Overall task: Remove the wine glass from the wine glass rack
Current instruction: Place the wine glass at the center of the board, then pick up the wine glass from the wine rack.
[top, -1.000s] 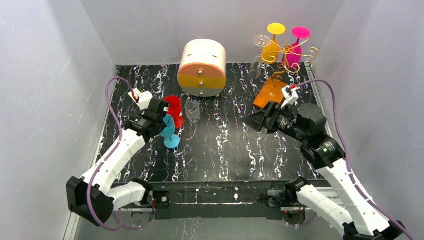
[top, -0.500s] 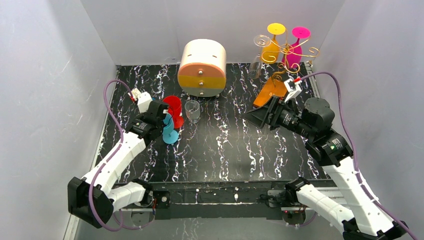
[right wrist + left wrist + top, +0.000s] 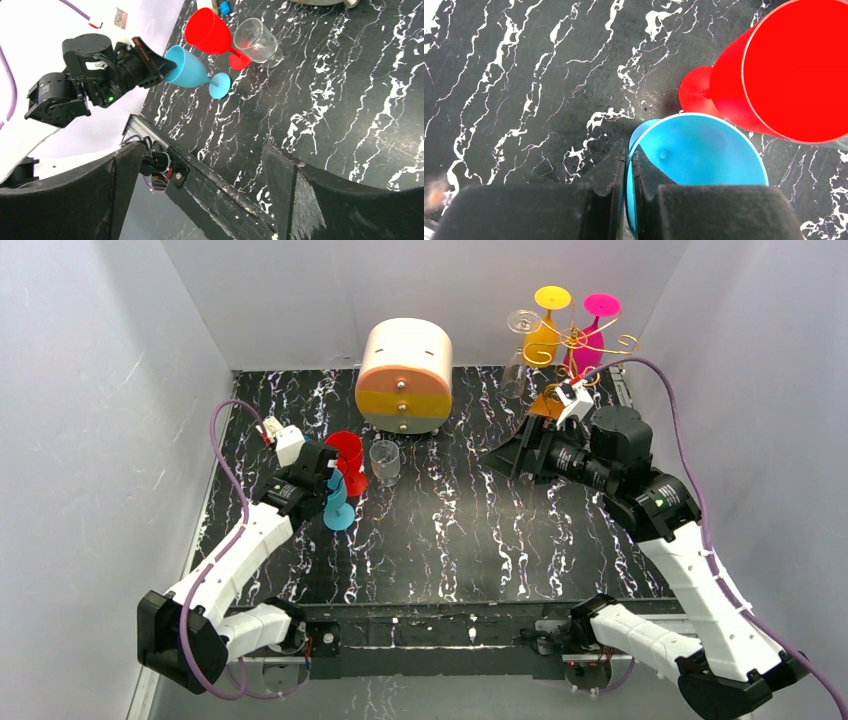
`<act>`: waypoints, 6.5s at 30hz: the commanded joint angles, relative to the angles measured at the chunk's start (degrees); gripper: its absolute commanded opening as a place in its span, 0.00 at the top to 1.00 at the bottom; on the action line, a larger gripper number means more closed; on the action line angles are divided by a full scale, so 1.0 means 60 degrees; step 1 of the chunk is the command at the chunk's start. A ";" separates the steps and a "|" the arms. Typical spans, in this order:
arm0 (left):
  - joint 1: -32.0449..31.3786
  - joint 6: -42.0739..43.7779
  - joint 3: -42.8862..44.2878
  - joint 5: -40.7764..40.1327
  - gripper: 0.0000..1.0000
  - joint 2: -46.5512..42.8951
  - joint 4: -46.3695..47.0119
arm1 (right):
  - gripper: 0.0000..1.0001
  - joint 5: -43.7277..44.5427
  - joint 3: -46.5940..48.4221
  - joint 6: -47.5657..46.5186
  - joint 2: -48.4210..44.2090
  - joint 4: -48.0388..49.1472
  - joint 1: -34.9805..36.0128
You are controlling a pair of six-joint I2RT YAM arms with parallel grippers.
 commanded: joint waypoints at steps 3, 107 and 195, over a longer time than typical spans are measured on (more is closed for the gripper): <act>0.0061 -0.0095 -0.0146 -0.0608 0.98 -0.0011 -0.0115 | 0.01 0.0745 0.0910 -0.0634 0.0357 -0.0547 -0.0027; 0.0206 0.2033 0.3424 0.4166 0.02 -0.1062 -0.0429 | 0.37 0.1614 0.9208 -0.0868 0.8465 0.0120 -0.3673; 0.0202 0.2065 0.3603 0.4136 0.01 -0.0891 -0.0621 | 0.78 -0.0081 0.8715 0.0916 0.9886 0.1131 -0.4260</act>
